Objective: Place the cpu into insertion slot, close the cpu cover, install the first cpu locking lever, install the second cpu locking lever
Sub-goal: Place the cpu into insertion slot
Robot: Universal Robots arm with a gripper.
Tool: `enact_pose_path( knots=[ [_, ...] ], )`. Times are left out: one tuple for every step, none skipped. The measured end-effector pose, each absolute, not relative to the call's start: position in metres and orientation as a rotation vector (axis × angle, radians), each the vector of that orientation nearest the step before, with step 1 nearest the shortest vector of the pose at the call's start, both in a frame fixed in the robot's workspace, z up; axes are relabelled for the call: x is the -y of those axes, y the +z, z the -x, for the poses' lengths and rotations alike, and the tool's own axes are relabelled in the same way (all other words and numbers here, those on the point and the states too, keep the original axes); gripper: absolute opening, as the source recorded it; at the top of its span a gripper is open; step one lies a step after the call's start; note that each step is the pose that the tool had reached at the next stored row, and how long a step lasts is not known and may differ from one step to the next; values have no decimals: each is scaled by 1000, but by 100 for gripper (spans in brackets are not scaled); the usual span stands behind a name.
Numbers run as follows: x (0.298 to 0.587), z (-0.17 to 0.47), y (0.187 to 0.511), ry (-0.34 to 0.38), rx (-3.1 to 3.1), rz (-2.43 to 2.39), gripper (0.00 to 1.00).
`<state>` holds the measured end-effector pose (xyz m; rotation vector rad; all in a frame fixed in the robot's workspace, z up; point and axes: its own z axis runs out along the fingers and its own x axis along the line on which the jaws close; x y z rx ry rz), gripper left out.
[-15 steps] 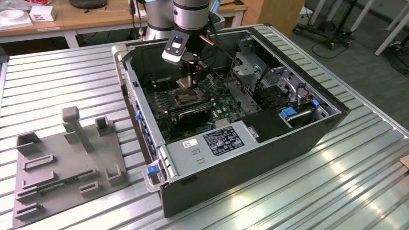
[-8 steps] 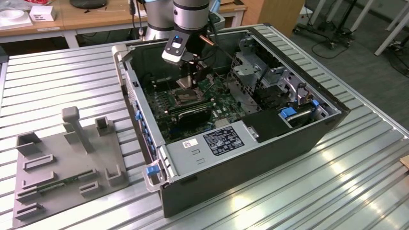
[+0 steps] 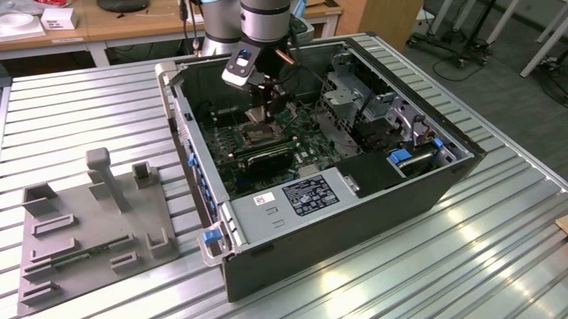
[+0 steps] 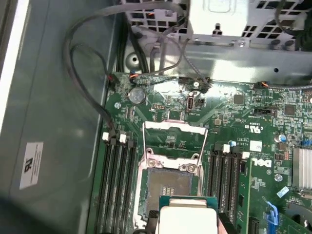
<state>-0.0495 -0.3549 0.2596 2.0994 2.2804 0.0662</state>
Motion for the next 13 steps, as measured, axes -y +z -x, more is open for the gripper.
enact_pose_path(
  knots=[
    [355,49,259,67,-2268,-2113,54],
    [355,49,259,68,-2258,-2124,54],
    [355,50,258,68,-2251,-2133,54],
    [355,50,259,67,-2247,-2136,54],
    [355,49,259,67,-2247,-2136,54],
    [355,50,258,67,-2247,-2136,54],
    [355,50,258,67,-2247,-2137,54],
    [355,49,258,67,-2247,-2137,54],
    [355,49,258,63,-2249,-2139,54],
    [355,49,258,49,-2256,-2146,54],
    [355,49,258,31,-2265,-2155,54],
    [355,49,257,12,-2274,-2163,54],
    [355,49,257,2,-2280,-2168,54]
  ],
)
